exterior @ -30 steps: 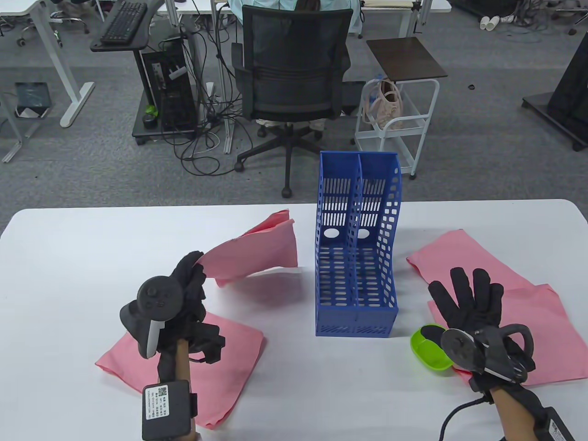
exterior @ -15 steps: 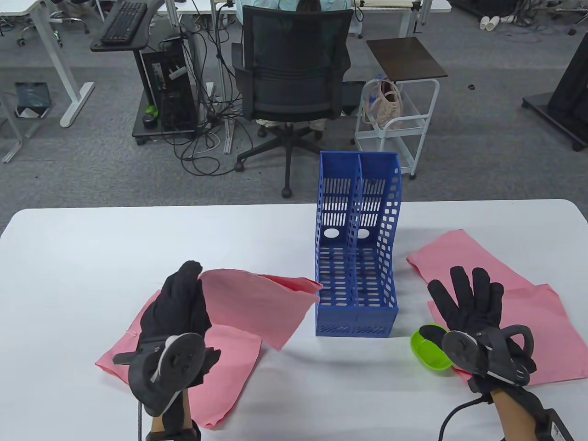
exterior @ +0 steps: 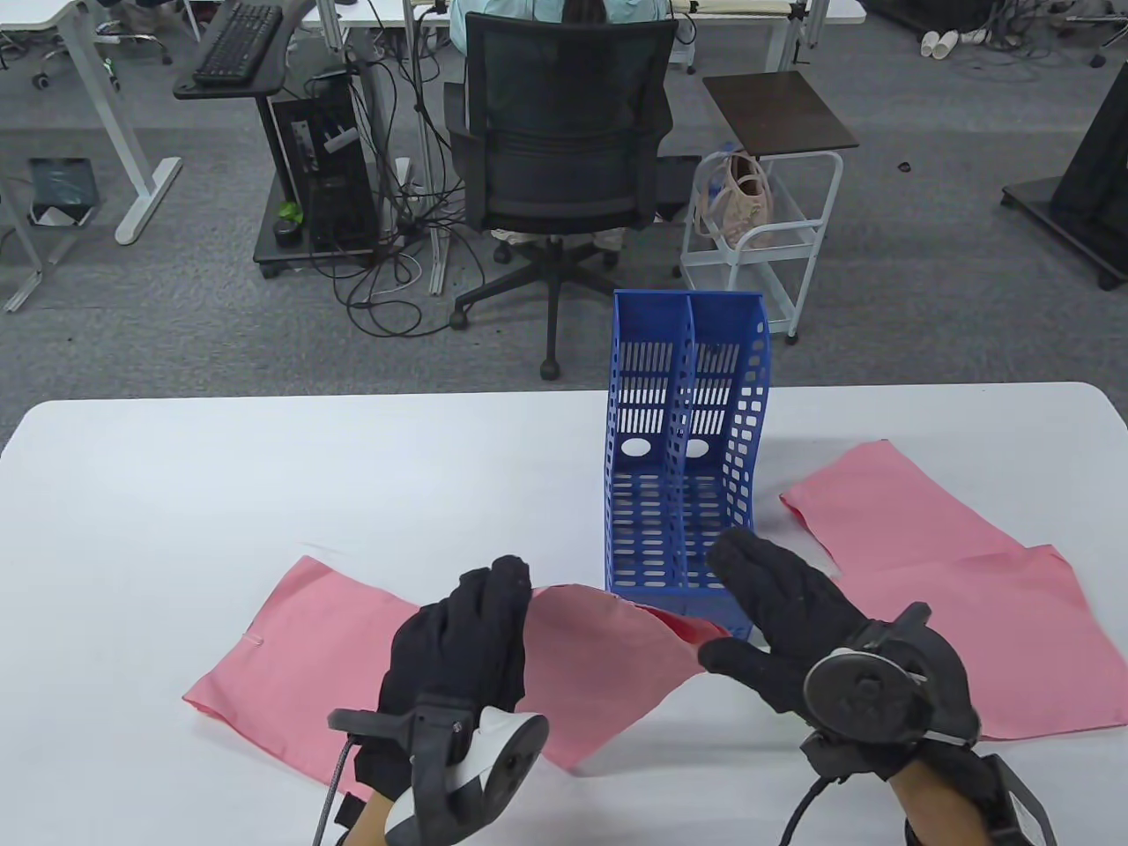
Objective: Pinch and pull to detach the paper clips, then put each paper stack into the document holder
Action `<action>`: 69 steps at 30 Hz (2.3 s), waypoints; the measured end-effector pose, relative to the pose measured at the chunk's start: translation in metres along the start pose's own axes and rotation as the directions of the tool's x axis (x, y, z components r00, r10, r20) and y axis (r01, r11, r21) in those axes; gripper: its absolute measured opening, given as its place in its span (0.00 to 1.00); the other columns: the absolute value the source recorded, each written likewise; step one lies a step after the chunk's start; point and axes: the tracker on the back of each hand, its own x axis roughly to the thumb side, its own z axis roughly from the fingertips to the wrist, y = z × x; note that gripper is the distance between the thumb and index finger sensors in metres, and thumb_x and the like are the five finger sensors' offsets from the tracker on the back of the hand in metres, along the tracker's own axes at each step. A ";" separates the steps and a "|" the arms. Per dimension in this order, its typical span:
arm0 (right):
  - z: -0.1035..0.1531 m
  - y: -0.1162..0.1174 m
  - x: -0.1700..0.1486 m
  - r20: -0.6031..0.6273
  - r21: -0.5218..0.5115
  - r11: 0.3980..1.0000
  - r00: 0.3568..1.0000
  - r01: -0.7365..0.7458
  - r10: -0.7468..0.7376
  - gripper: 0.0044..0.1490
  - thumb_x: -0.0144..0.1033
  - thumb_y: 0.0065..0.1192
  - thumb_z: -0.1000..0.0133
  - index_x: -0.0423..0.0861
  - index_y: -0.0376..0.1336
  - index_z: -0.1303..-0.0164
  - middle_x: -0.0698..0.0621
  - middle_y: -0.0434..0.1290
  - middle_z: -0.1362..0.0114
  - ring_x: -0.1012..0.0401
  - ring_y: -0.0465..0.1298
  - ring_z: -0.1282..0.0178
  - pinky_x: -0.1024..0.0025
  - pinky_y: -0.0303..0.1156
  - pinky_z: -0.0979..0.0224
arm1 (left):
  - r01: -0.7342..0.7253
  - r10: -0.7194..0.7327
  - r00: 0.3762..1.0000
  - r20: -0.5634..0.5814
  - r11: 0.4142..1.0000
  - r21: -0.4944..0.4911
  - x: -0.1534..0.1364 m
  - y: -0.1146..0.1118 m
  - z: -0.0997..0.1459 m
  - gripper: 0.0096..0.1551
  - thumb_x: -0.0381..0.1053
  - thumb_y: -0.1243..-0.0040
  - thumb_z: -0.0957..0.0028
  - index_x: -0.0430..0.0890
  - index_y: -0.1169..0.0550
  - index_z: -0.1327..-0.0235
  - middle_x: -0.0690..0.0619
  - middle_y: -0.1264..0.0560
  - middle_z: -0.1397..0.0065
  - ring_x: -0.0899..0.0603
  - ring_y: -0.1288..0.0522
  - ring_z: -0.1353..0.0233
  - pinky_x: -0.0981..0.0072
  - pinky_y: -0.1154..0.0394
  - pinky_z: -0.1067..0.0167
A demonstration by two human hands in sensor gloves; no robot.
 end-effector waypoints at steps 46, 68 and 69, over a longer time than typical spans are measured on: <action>-0.001 -0.004 -0.009 0.058 0.082 0.996 0.998 -0.017 0.012 0.21 0.46 0.59 0.41 0.52 0.70 0.41 0.50 0.82 0.41 0.57 0.85 0.51 0.70 0.79 0.45 | -0.342 0.578 0.809 0.109 0.613 -0.712 -0.021 -0.074 -0.020 0.22 0.57 0.45 0.45 0.57 0.16 0.42 0.56 0.11 0.47 0.52 0.10 0.50 0.60 0.16 0.43; 0.087 0.108 -0.170 -0.582 0.373 0.921 0.800 0.108 0.143 0.24 0.40 0.54 0.37 0.47 0.65 0.32 0.41 0.75 0.30 0.47 0.80 0.39 0.58 0.74 0.35 | -0.499 0.534 0.843 -0.063 0.733 -0.462 -0.052 -0.062 -0.022 0.23 0.55 0.49 0.40 0.51 0.19 0.38 0.52 0.13 0.46 0.51 0.11 0.52 0.62 0.15 0.49; 0.089 0.110 -0.173 -0.590 0.390 0.912 0.796 0.131 0.138 0.25 0.41 0.54 0.37 0.47 0.65 0.31 0.40 0.74 0.29 0.46 0.79 0.37 0.57 0.73 0.33 | -0.501 0.533 0.843 -0.067 0.735 -0.457 -0.052 -0.060 -0.023 0.23 0.54 0.48 0.40 0.51 0.19 0.38 0.52 0.13 0.46 0.51 0.11 0.53 0.63 0.15 0.49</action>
